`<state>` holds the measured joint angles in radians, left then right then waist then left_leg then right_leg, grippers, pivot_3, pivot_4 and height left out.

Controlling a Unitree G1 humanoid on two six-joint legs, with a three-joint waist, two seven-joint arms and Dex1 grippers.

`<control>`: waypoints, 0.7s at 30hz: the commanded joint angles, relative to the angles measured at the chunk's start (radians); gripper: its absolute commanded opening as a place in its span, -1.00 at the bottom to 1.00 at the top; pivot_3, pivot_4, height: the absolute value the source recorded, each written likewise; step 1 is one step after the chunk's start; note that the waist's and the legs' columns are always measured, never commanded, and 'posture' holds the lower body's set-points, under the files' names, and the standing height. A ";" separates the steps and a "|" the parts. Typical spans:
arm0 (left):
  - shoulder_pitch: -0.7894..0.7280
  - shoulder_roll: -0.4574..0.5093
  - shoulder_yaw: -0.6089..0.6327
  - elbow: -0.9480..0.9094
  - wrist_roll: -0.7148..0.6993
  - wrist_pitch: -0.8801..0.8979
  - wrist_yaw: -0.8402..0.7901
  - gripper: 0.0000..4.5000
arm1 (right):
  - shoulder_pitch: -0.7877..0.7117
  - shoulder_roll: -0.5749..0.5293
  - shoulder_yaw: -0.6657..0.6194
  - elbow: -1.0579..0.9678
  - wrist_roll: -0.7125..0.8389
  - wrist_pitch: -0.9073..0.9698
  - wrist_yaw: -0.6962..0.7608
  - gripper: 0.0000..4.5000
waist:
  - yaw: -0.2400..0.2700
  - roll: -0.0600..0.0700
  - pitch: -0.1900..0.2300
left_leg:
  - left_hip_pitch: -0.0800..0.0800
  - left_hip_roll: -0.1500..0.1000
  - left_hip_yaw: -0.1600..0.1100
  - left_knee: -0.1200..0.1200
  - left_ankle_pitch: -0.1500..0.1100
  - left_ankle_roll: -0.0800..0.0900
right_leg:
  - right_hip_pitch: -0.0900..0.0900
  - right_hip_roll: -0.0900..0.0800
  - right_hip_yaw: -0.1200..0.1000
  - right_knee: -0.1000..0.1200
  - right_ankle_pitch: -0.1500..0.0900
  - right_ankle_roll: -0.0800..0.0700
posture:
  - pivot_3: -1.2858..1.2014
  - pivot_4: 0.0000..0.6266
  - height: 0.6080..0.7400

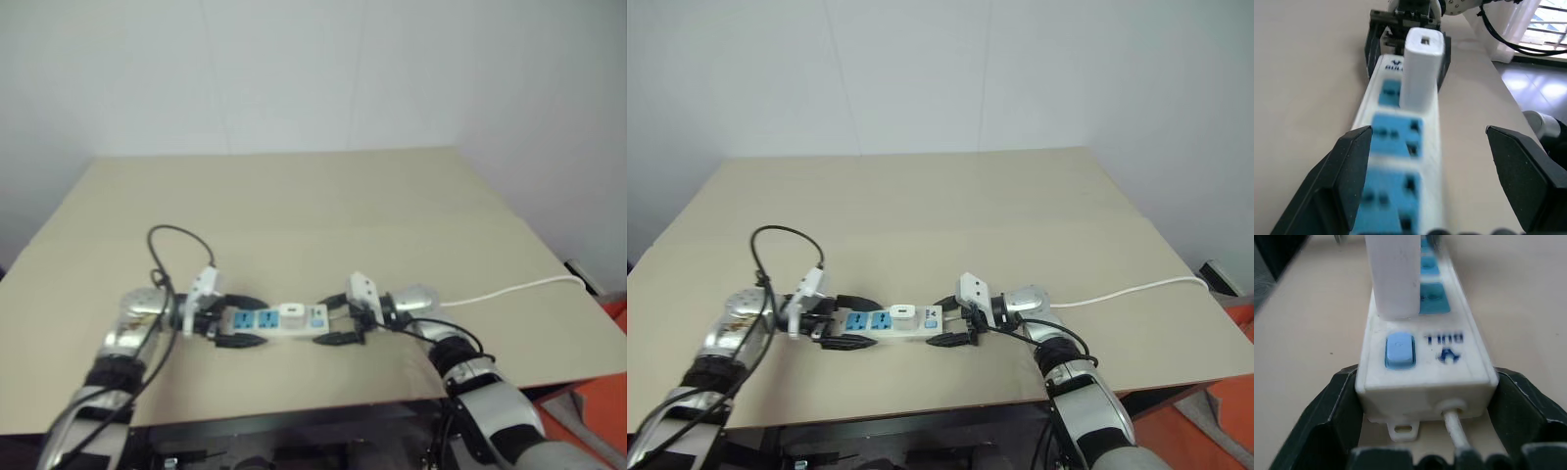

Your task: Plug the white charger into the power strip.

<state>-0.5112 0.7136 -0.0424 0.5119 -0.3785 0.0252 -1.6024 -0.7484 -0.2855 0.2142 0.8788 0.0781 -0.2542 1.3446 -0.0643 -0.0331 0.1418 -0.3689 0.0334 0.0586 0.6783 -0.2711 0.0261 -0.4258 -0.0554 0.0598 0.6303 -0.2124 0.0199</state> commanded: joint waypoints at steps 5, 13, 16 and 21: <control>0.007 0.098 0.158 -0.043 -0.069 0.039 0.015 0.80 | -0.002 -0.063 -0.052 -0.043 0.040 0.043 0.042 0.97 | 0.016 0.000 0.004 | -0.005 -0.001 0.000 -0.001 -0.001 0.002 | -0.002 -0.003 -0.003 -0.003 0.000 0.000 | 0.03 -0.52 1.00; 0.122 0.163 0.251 -0.141 -0.093 0.080 0.054 0.80 | 0.144 -0.236 -0.136 -0.401 0.168 0.117 0.114 0.97 | 0.028 0.001 0.008 | -0.025 -0.001 -0.001 0.000 -0.002 0.002 | -0.019 -0.004 -0.006 -0.002 0.001 0.002 | 0.03 -0.52 1.00; 0.183 0.185 0.299 -0.178 -0.111 0.098 0.075 0.80 | 0.235 -0.347 -0.202 -0.576 0.236 0.195 0.109 0.97 | 0.030 0.001 0.008 | -0.029 -0.001 -0.002 0.000 -0.002 0.002 | -0.021 -0.005 -0.008 -0.003 0.001 0.002 | 0.03 -0.52 1.00; 0.279 0.214 0.363 -0.249 -0.147 0.163 0.112 0.80 | 0.377 -0.512 -0.325 -0.730 0.307 0.283 0.094 0.97 | 0.040 0.000 0.009 | -0.030 -0.001 -0.002 0.000 -0.002 0.002 | -0.024 -0.005 -0.009 -0.006 0.001 0.002 | 0.03 -0.52 1.00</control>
<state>-0.2448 0.9044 0.2731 0.3093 -0.4980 0.1677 -1.5026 -0.3851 -0.7697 -0.0610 0.2032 0.3446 0.0083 1.4377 -0.0247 -0.0331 0.1511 -0.3988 0.0327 0.0573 0.6785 -0.2729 0.0283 -0.4496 -0.0601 0.0510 0.6246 -0.2115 0.0219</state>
